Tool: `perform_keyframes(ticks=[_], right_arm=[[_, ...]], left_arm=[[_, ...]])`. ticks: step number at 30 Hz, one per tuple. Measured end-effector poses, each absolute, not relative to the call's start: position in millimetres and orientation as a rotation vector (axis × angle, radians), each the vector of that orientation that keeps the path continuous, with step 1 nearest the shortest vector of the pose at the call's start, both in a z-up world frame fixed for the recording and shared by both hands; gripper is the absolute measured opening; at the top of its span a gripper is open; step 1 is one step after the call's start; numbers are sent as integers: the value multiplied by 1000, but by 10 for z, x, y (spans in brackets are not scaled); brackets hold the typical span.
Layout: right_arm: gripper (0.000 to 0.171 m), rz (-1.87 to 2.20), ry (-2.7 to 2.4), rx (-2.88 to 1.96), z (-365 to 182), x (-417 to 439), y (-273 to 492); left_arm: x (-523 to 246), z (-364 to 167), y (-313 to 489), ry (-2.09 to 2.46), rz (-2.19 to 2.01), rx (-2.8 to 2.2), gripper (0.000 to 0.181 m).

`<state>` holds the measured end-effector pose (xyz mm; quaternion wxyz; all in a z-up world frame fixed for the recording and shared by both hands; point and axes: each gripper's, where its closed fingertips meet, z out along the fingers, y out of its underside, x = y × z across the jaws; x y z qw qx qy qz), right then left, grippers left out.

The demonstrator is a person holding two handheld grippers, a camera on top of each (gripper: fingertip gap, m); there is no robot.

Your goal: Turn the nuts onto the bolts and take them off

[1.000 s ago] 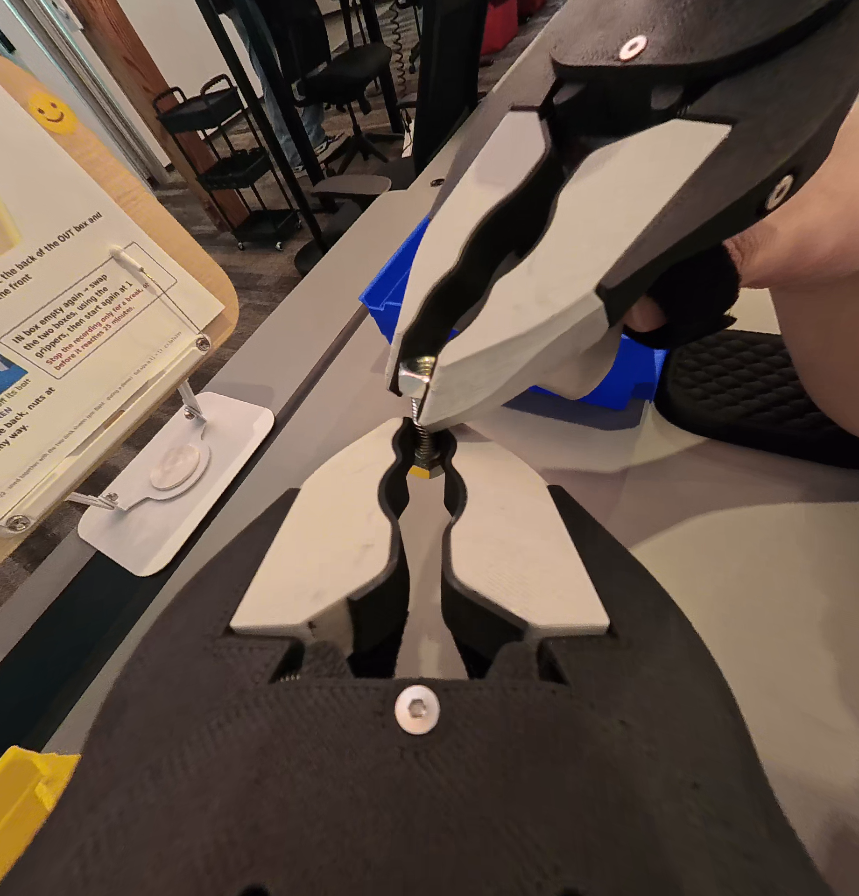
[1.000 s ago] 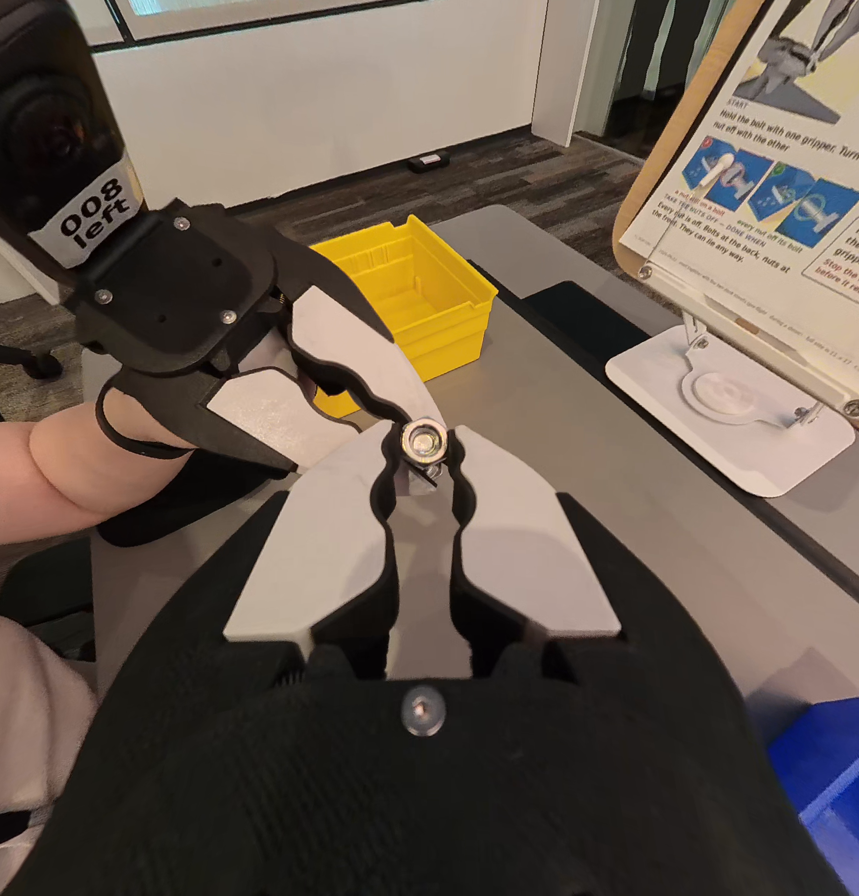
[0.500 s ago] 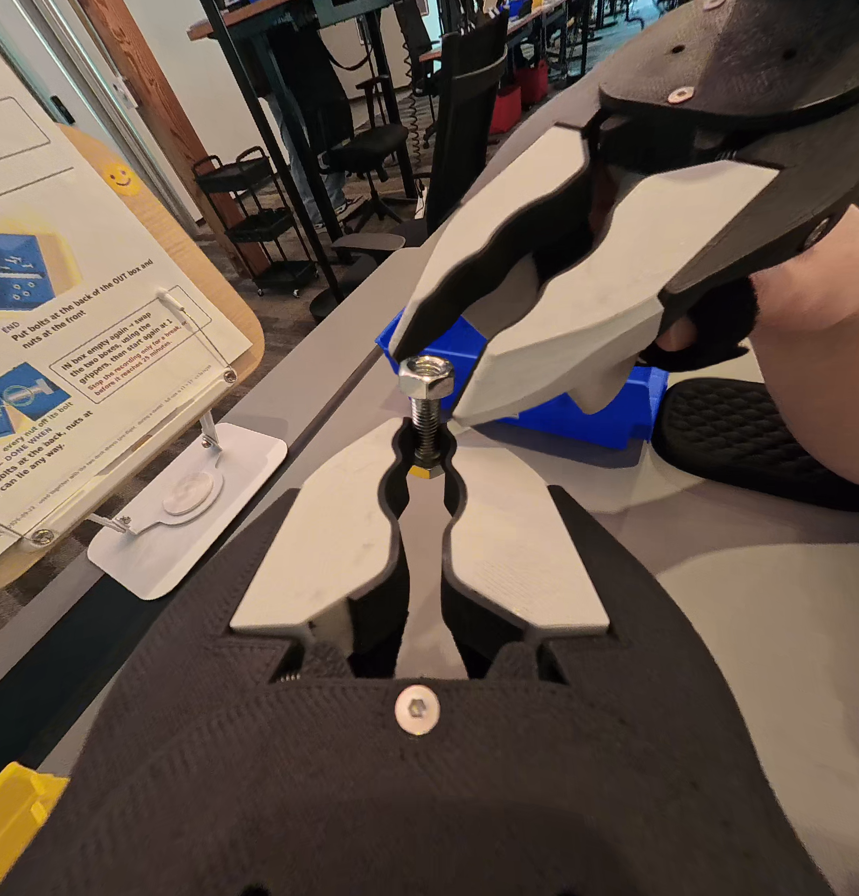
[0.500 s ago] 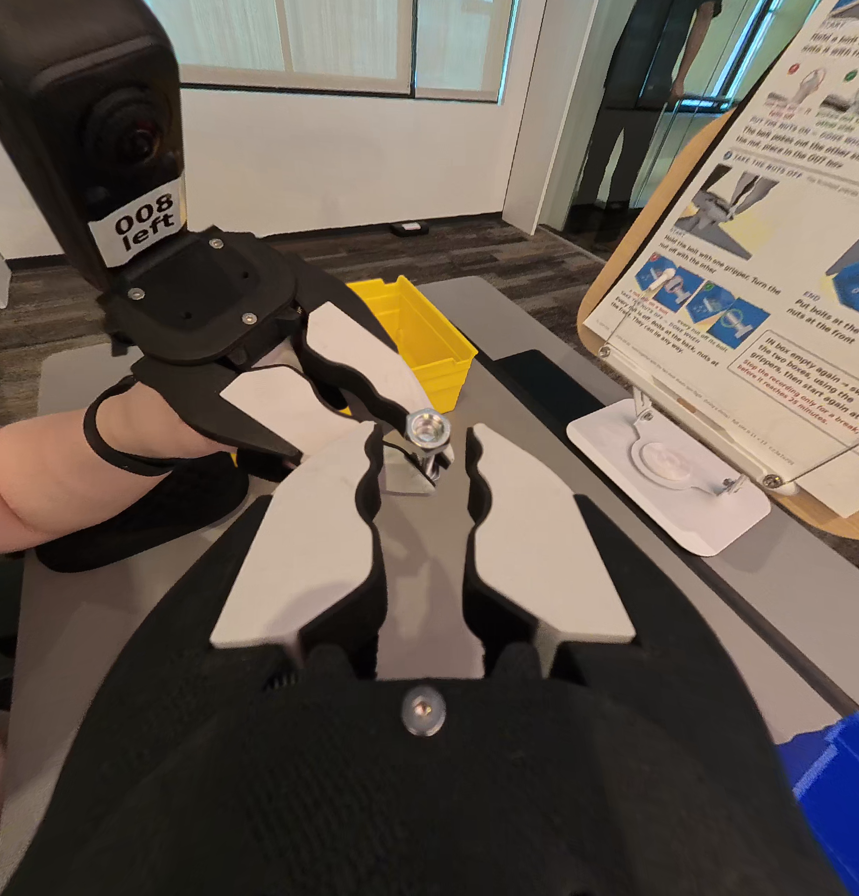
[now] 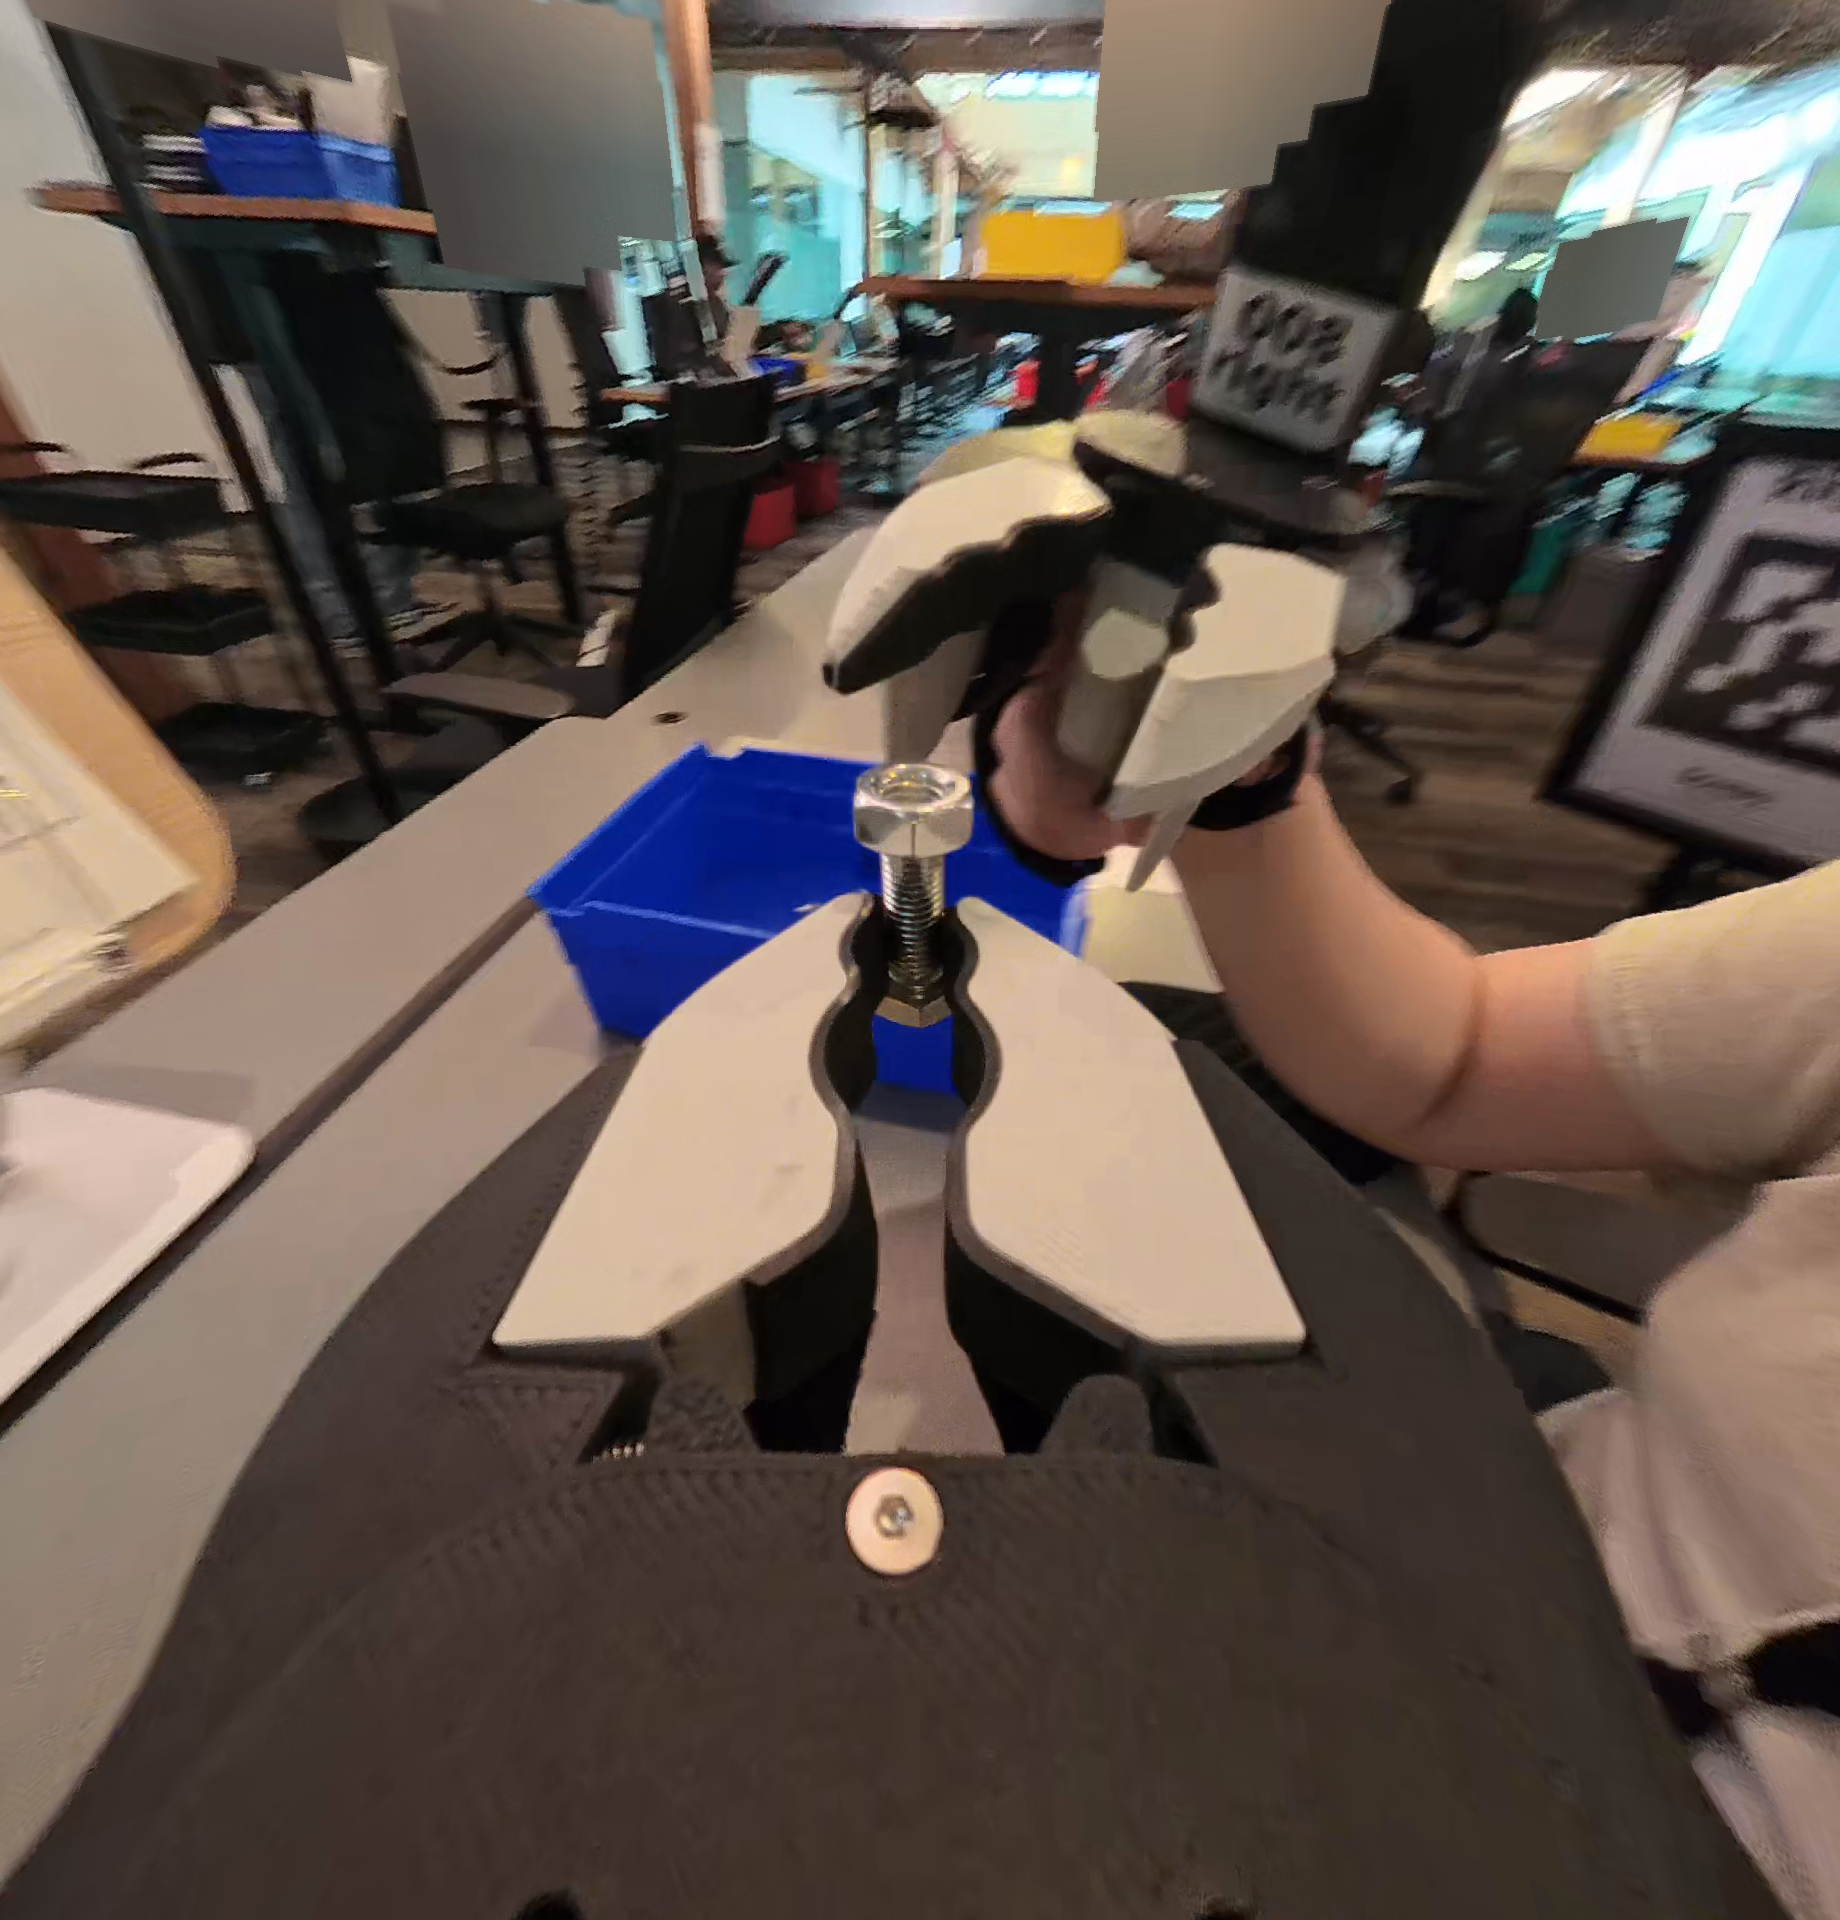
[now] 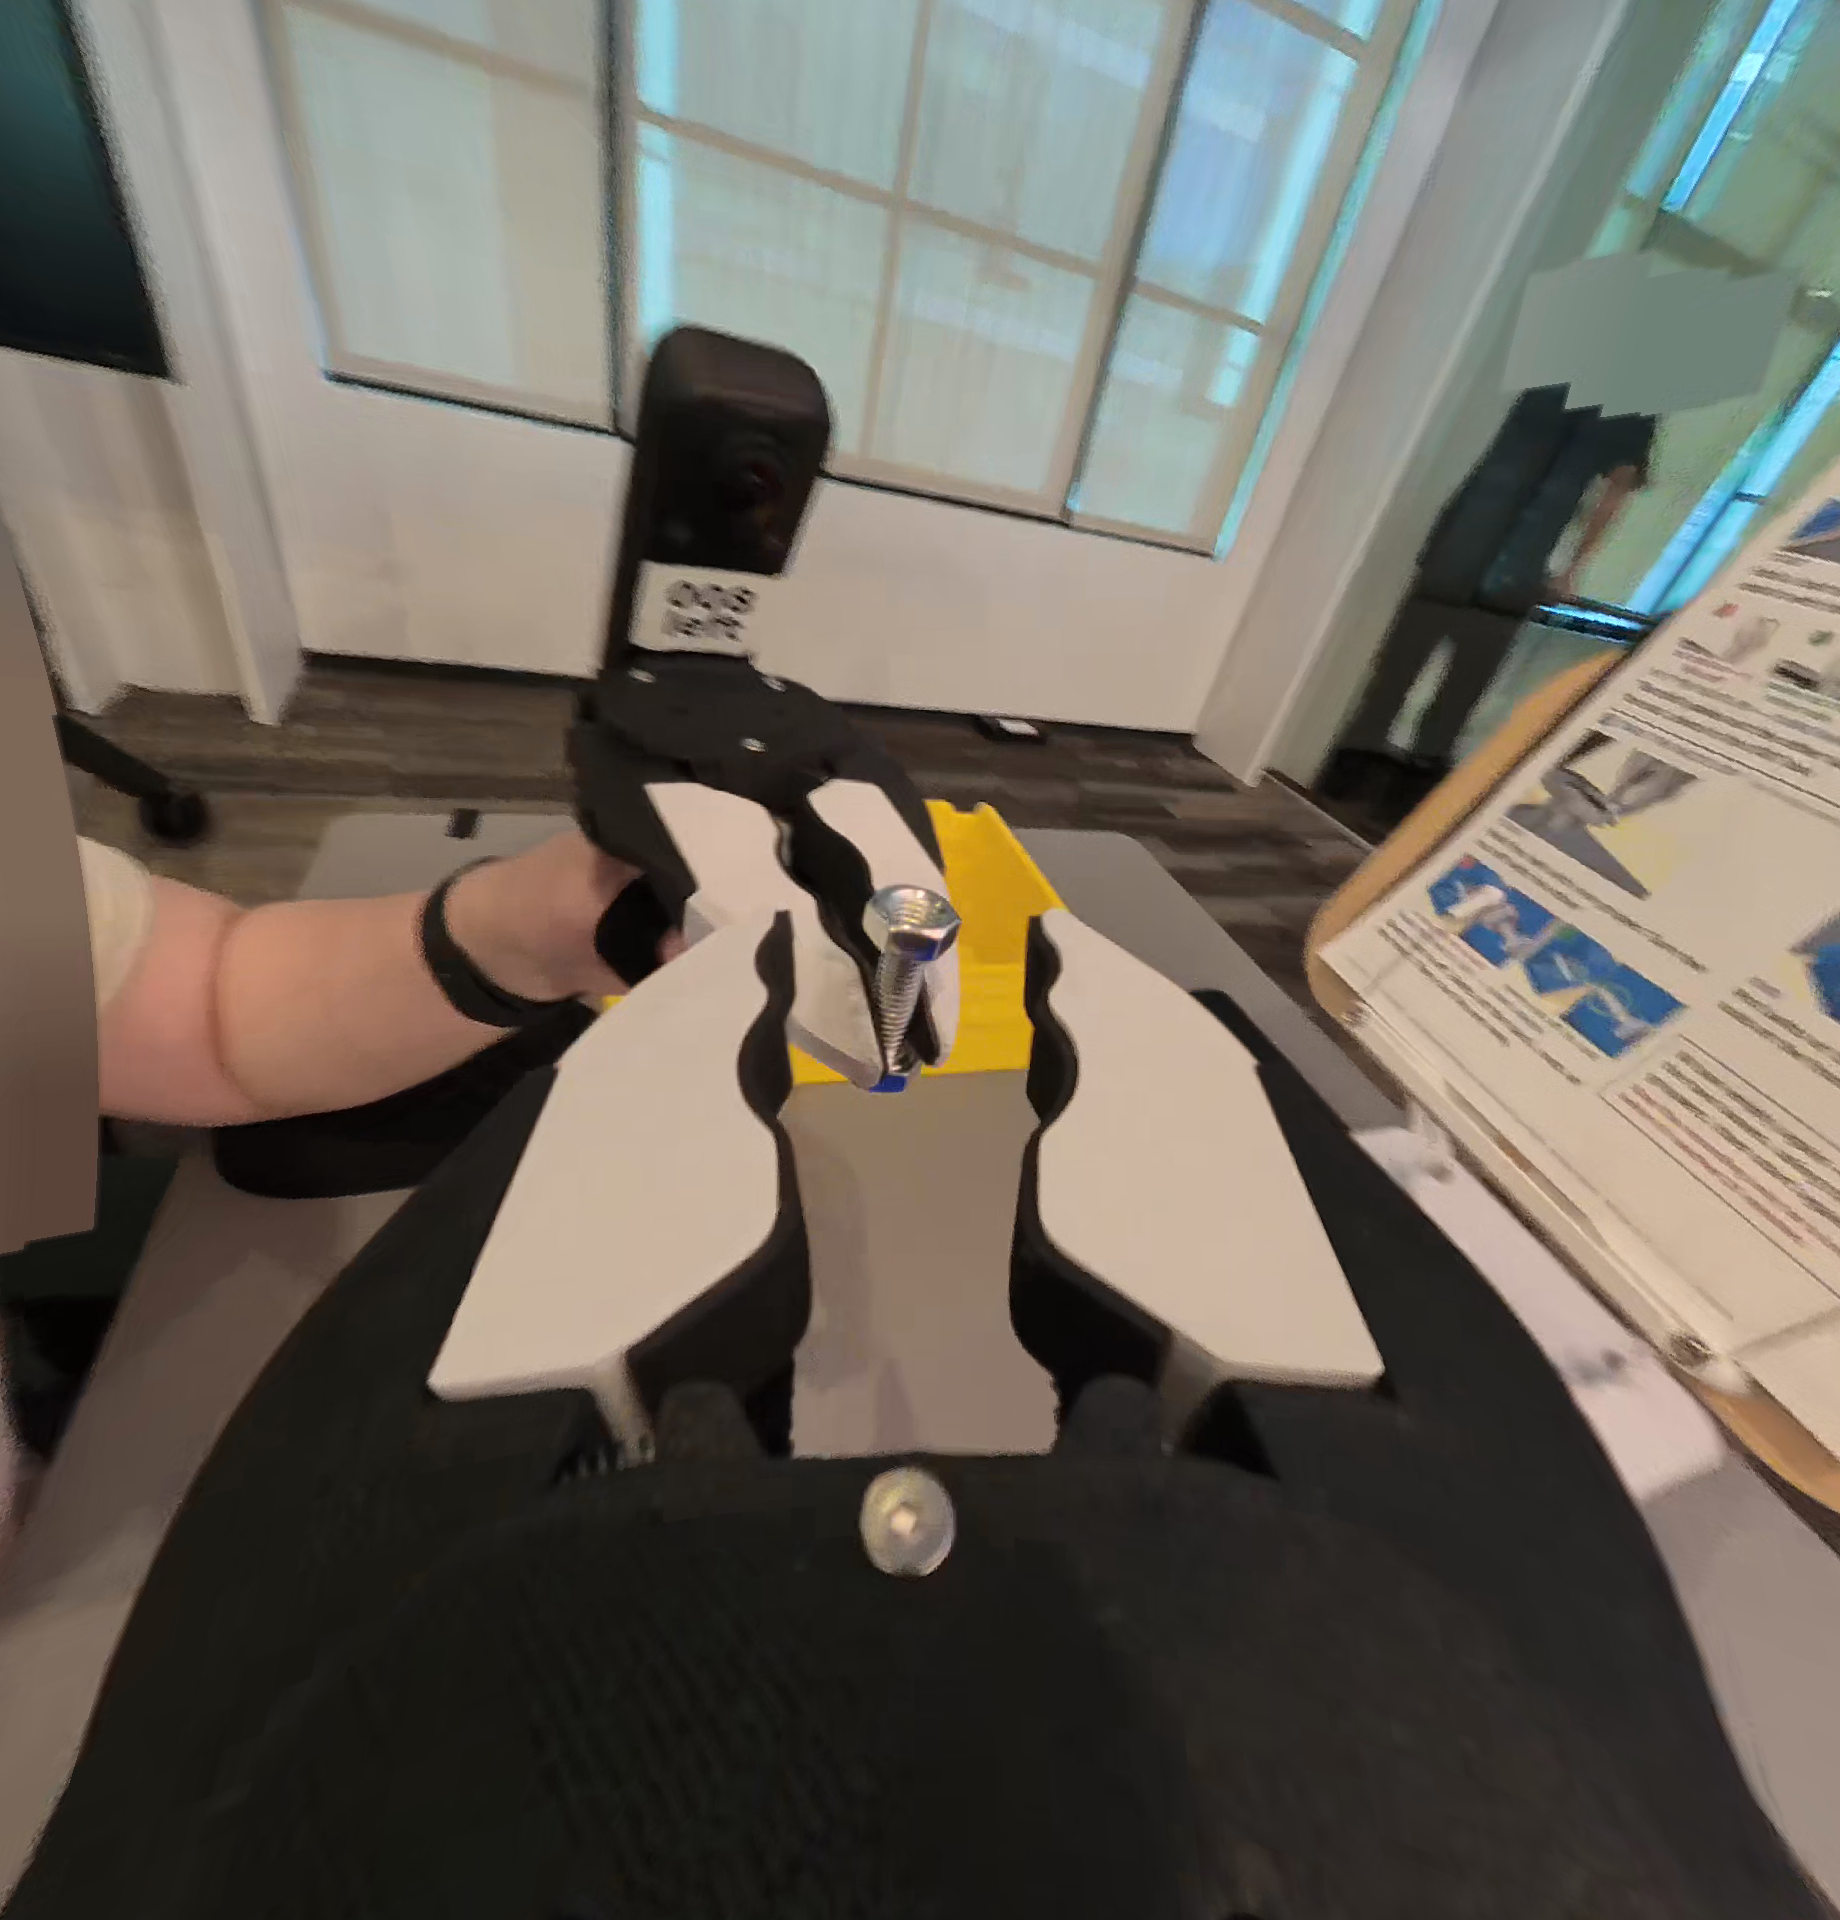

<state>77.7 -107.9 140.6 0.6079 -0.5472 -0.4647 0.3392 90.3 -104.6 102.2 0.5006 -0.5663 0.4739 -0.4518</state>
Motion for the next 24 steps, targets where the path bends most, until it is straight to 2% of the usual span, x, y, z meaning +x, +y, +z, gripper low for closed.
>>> perform_keyframes(ticks=[6, 24], right_arm=[[48, 1042, -1096, -1183, 1493, 780, -1255], [45, 1042, -1147, -1211, 1424, 704, -1317]], left_arm=[[933, 1088, -1239, 1203, -1244, -1301, 10], [863, 1118, -1183, 1189, -1169, -1318, 10]])
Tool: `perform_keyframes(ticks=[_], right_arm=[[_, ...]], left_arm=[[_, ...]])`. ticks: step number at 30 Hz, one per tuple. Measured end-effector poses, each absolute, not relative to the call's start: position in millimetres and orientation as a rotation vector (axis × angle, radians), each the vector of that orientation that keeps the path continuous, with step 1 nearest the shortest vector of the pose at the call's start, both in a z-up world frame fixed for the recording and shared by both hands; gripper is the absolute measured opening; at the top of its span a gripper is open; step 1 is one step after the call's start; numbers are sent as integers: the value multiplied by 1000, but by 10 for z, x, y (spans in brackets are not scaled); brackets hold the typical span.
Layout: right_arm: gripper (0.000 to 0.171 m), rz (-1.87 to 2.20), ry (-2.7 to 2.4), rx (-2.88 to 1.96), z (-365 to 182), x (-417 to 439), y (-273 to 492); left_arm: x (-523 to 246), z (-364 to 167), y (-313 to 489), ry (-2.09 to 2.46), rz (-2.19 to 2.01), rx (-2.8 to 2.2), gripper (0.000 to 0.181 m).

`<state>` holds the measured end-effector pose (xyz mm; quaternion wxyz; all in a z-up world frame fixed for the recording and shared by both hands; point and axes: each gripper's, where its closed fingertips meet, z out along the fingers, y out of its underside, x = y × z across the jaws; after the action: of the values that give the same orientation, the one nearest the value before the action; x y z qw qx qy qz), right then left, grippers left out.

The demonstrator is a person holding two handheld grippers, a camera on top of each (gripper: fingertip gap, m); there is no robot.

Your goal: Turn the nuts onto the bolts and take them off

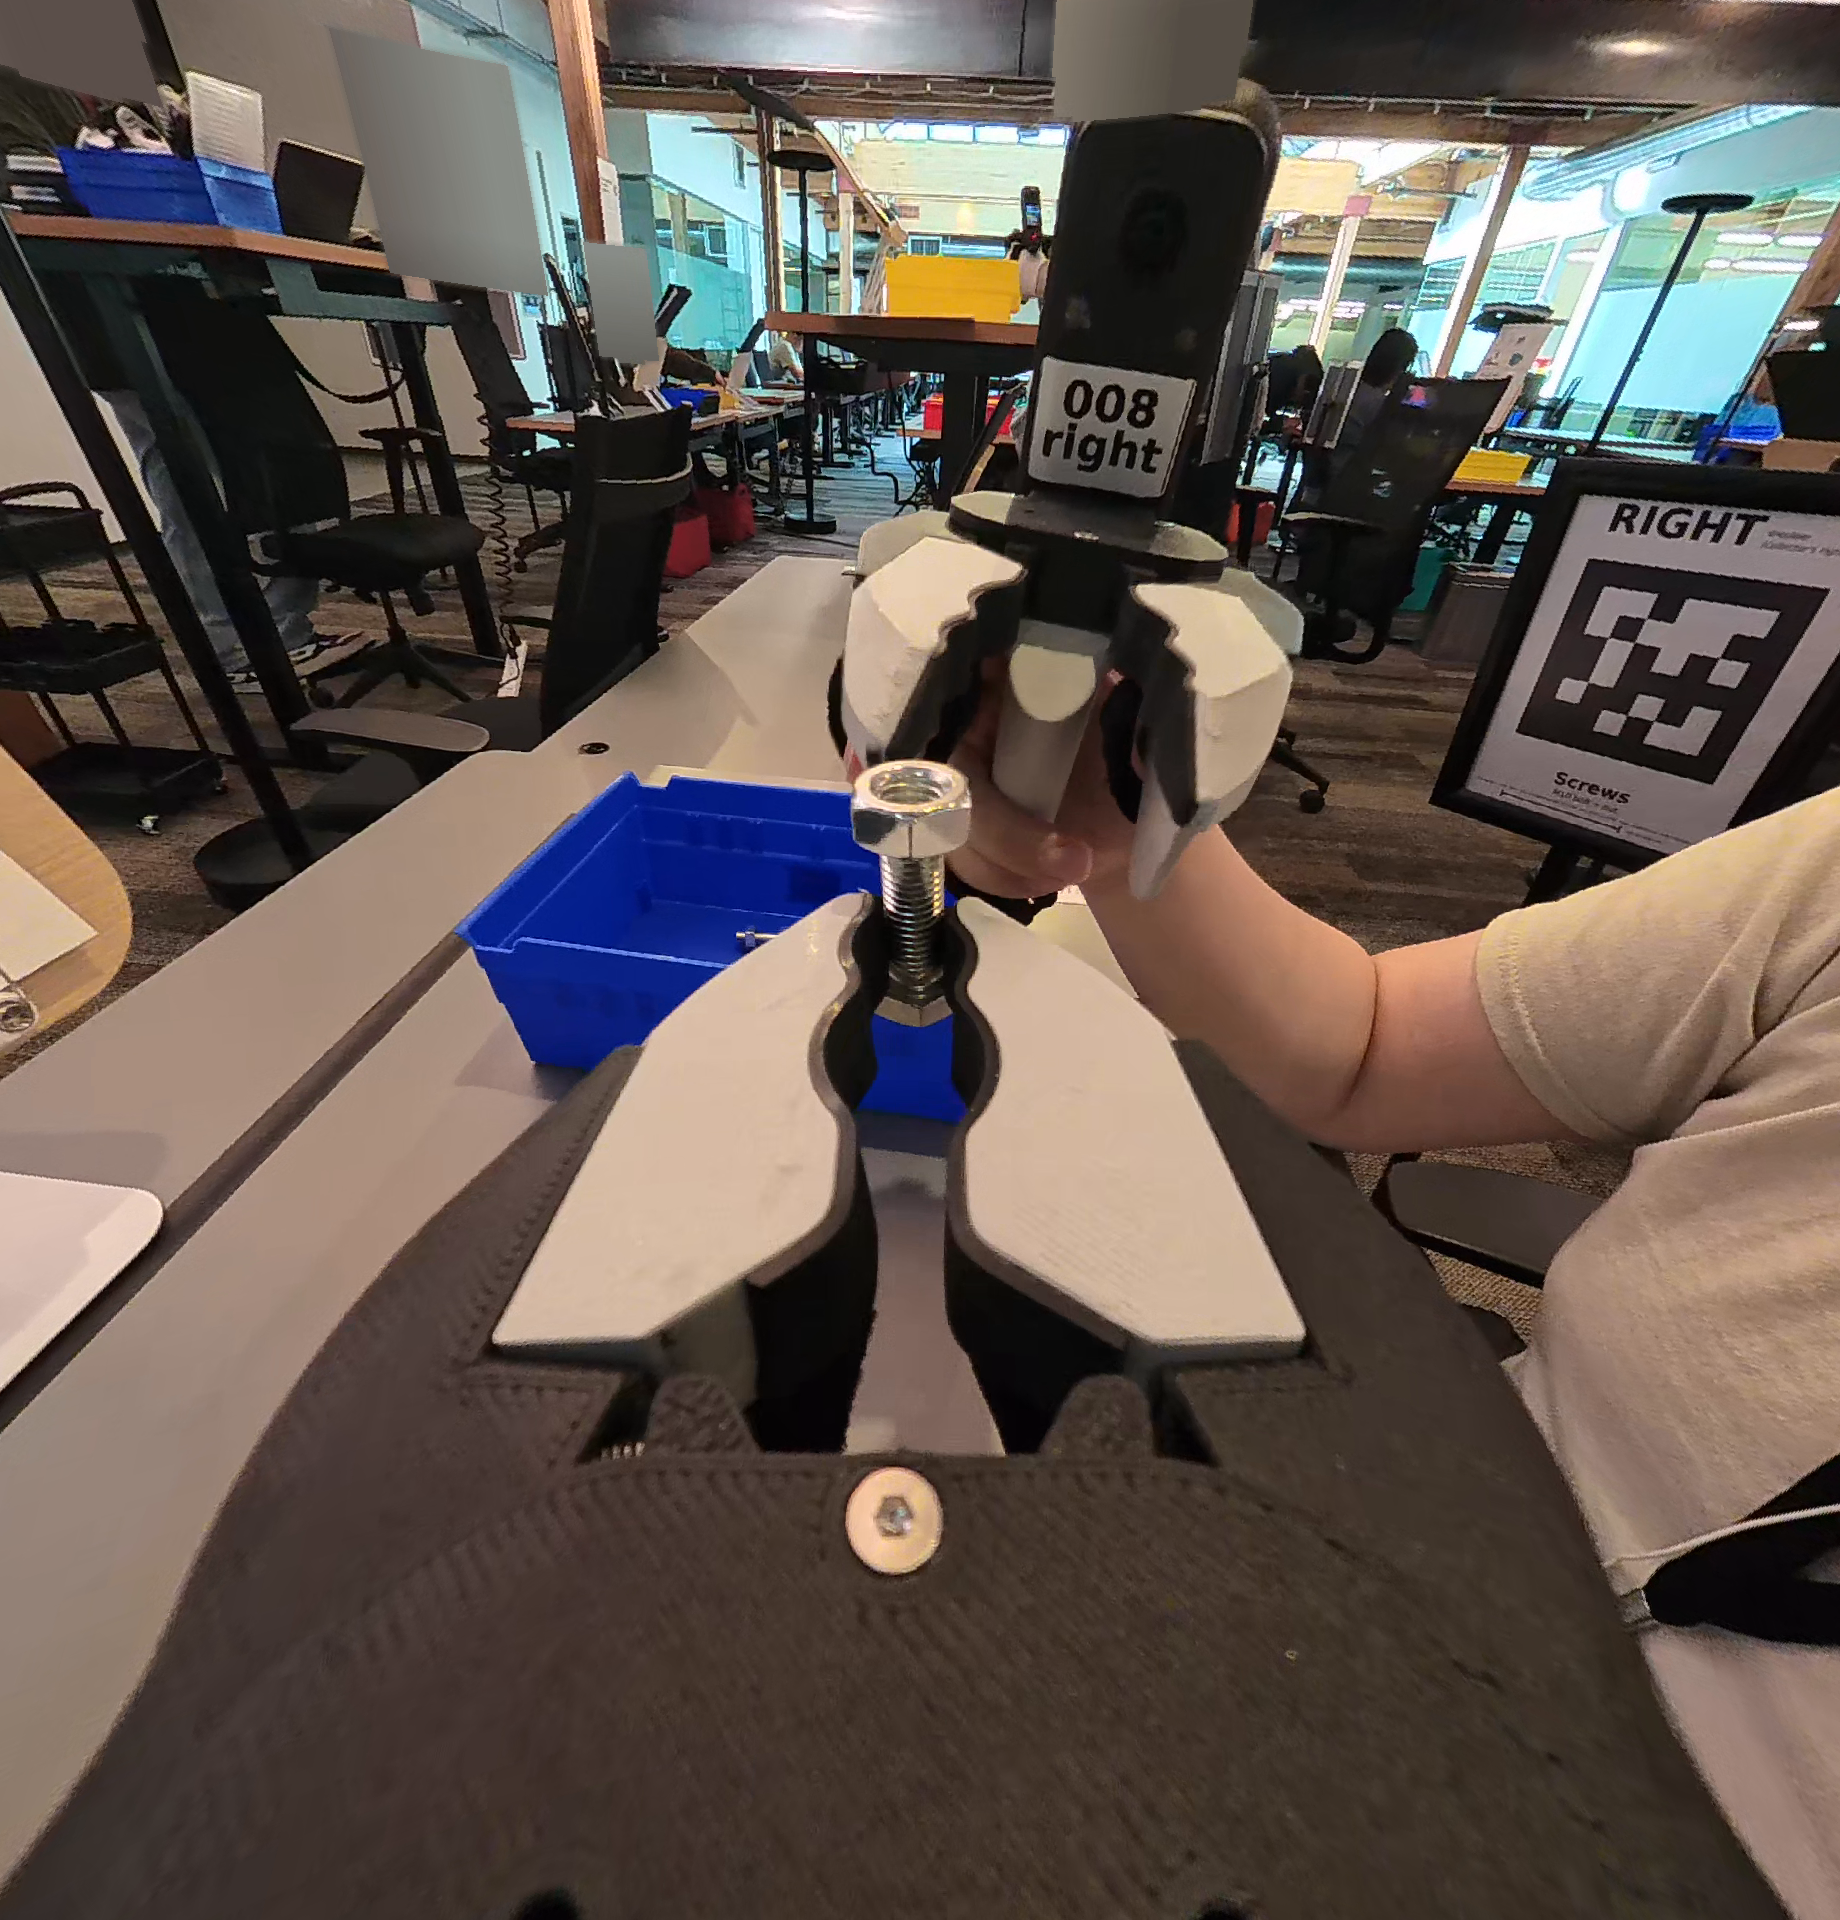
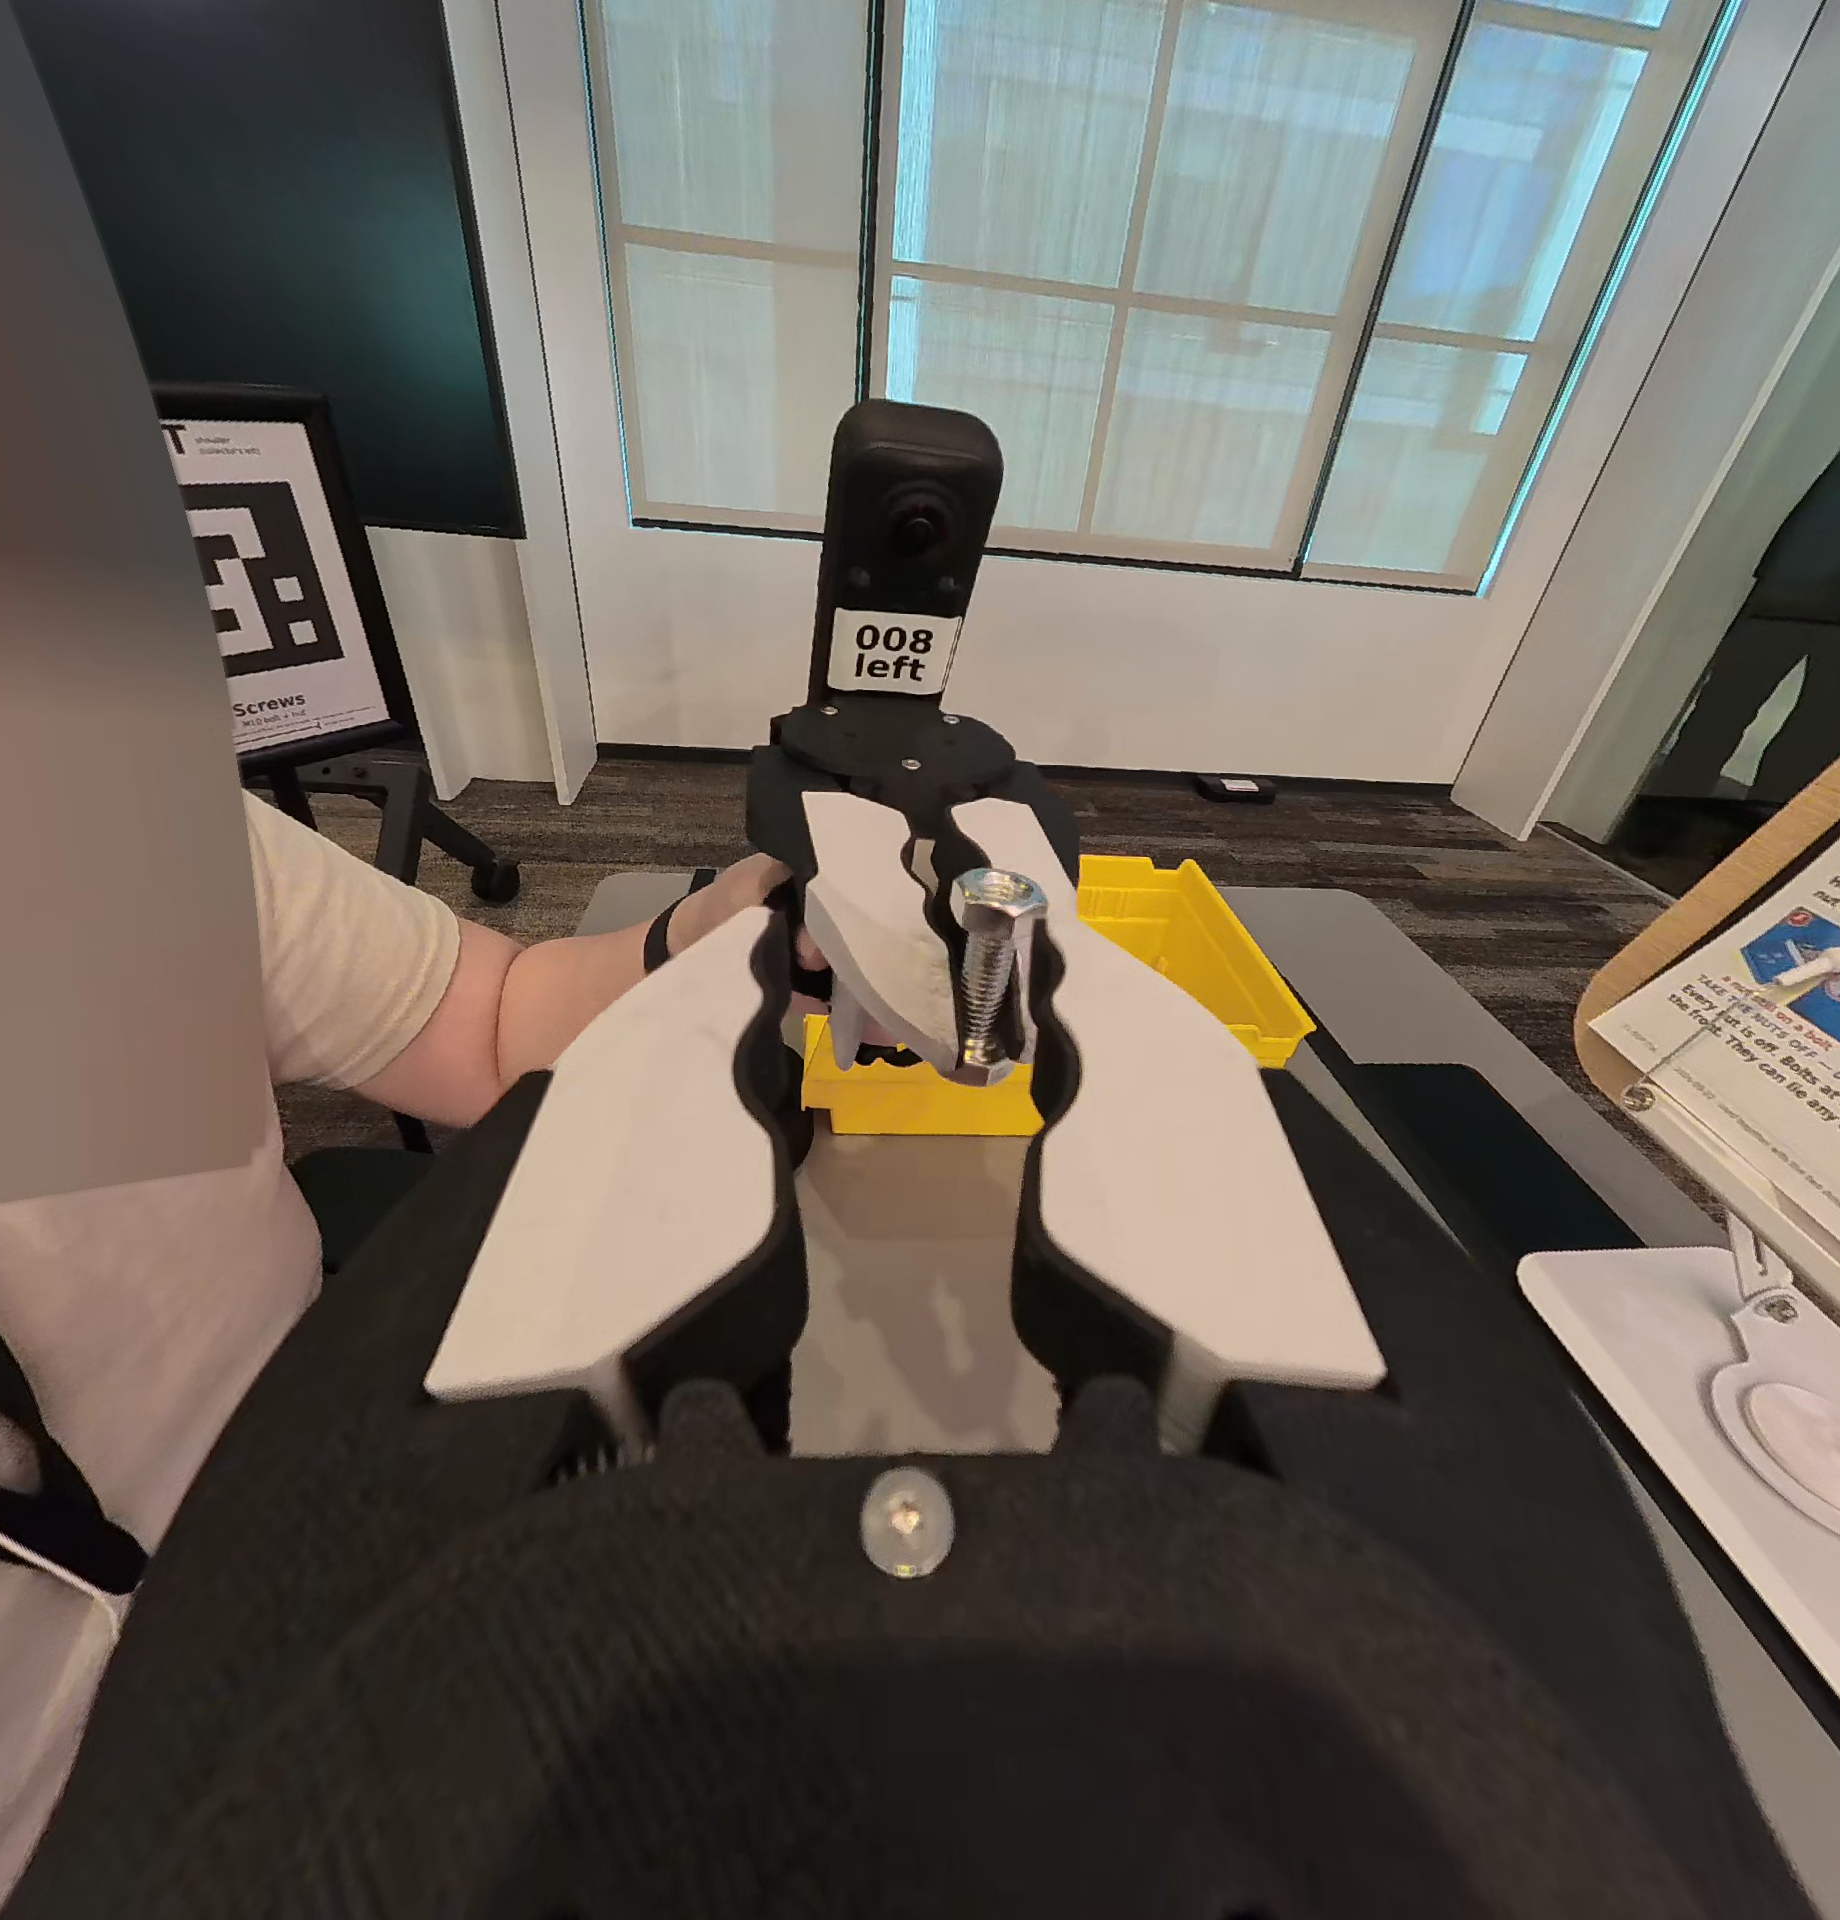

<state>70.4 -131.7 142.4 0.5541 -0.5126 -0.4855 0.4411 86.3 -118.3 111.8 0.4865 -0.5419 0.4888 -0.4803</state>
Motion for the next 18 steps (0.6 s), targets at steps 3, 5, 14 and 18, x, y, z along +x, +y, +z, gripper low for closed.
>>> perform_keyframes(ticks=[3, 5, 14, 18], right_arm=[[45, 1019, -1161, -1219, 1391, 680, -1313], [45, 1010, -1171, -1218, 1378, 668, -1321], [43, 984, -1183, -1207, 1381, 662, -1343], [43, 952, -1188, -1214, 1364, 661, -1328]], left_arm=[[871, 1112, -1188, 1193, -1165, -1319, 10], [871, 1108, -1184, 1194, -1159, -1320, 10], [861, 1101, -1163, 1191, -1148, -1328, 10], [868, 1090, -1160, 1192, -1152, -1331, 9]])
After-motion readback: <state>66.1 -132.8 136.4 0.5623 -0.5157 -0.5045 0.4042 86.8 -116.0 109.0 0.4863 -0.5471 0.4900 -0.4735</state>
